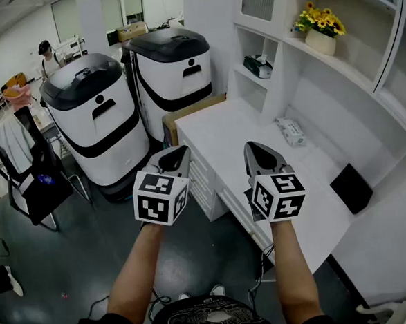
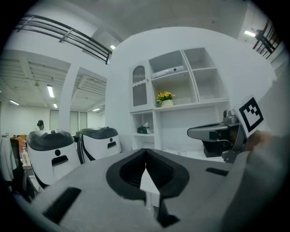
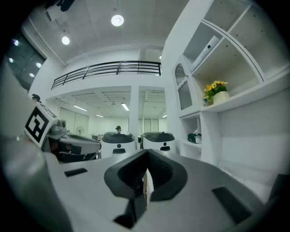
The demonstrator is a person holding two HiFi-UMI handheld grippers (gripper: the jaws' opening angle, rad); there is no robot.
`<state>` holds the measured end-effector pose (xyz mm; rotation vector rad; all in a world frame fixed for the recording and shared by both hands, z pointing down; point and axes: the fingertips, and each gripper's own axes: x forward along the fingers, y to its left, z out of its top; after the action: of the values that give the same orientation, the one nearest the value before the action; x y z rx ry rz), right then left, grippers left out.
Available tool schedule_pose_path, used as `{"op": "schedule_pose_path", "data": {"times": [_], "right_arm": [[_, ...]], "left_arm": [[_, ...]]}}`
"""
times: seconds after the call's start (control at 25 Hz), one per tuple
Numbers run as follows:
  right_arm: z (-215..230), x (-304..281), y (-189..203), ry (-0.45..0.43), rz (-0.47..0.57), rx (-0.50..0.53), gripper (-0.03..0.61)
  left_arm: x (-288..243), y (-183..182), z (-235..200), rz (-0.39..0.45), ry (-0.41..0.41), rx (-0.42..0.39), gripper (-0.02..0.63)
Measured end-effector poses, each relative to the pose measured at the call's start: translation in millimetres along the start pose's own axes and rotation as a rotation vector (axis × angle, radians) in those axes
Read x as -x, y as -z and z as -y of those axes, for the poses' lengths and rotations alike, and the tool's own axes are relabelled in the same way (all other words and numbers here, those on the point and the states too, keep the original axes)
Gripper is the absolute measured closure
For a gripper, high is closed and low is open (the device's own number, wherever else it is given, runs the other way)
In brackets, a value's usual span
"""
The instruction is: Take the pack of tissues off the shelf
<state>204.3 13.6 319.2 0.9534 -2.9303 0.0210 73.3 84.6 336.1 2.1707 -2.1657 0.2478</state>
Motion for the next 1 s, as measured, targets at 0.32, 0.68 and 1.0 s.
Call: {"op": "schedule_pose_path", "data": {"times": [0.32, 0.68, 1.0], "right_arm": [[23, -4, 8, -0.021, -0.008, 0.002, 0.574], [38, -27, 14, -0.031, -0.017, 0.006, 0.532], [49, -76, 20, 0.018, -0.026, 0.007, 0.516]], "left_arm": [[-23, -2, 17, -0.004, -0.009, -0.004, 0.611], [-51, -5, 12, -0.005, -0.009, -0.006, 0.611], [-99, -1, -25, 0.004, 0.050, -0.009, 0.611]]}}
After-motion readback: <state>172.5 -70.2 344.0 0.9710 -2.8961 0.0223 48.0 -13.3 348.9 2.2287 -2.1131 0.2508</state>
